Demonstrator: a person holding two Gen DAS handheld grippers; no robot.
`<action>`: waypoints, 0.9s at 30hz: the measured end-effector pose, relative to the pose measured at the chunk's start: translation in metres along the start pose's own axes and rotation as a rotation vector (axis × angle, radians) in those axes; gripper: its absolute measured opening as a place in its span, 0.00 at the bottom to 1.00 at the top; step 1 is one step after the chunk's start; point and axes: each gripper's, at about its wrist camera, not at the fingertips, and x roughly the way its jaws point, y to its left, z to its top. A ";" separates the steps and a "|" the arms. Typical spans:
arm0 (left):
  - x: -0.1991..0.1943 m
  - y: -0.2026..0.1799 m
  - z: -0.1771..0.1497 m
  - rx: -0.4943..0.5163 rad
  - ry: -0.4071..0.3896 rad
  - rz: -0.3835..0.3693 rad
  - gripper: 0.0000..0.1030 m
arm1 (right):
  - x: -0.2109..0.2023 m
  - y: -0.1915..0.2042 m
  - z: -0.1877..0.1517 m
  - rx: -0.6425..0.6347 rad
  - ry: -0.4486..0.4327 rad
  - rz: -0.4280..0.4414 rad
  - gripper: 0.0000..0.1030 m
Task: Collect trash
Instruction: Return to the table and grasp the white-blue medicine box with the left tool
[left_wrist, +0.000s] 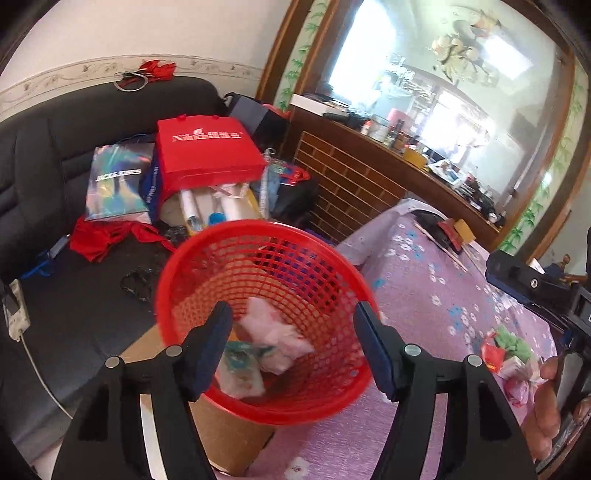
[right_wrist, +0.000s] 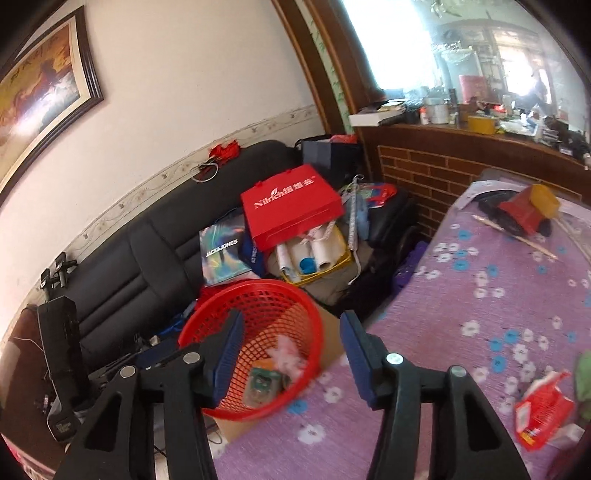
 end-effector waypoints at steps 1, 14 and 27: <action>0.000 -0.008 -0.004 0.013 0.001 -0.013 0.66 | -0.009 -0.006 -0.006 0.008 -0.007 -0.022 0.58; 0.020 -0.181 -0.077 0.343 0.130 -0.192 0.69 | -0.151 -0.093 -0.099 0.056 -0.116 -0.232 0.63; 0.027 -0.349 -0.130 0.730 0.202 -0.332 0.80 | -0.282 -0.224 -0.175 0.412 -0.243 -0.440 0.70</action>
